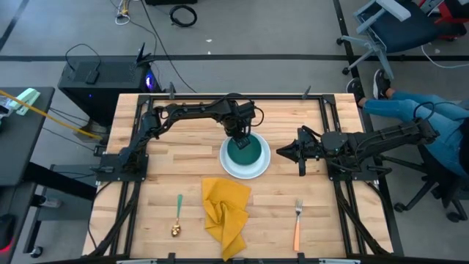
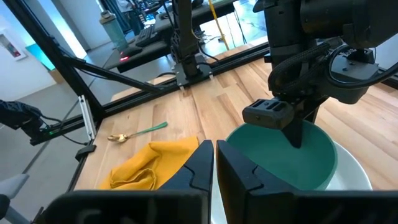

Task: Set table place
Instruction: Stack the green bowl on top of the white plate

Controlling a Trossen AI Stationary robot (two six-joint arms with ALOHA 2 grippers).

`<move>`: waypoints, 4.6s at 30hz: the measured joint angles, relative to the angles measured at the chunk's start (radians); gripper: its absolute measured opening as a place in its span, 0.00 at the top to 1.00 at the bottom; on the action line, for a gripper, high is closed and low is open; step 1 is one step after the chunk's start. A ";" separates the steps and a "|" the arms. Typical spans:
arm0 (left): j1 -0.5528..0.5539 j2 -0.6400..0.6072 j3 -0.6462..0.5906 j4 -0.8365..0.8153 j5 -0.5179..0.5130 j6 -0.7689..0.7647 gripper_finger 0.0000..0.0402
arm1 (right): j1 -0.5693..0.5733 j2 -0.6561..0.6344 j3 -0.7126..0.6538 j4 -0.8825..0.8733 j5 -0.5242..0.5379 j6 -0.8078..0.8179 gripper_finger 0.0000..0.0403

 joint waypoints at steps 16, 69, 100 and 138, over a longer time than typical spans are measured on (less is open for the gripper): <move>0.000 -0.004 0.021 -0.027 0.002 -0.023 0.51 | 0.000 0.000 0.000 0.000 0.000 0.000 0.93; -0.200 -0.493 0.506 -0.639 -0.708 -0.167 0.54 | 0.000 0.000 0.020 -0.016 -0.022 -0.008 0.93; -0.227 -0.822 -0.651 0.677 -0.217 0.128 0.60 | 0.000 0.006 0.021 -0.046 -0.022 -0.021 0.93; -0.196 -1.794 -1.307 0.820 -0.296 0.120 0.65 | -0.149 0.121 0.421 -0.712 -0.182 0.613 0.93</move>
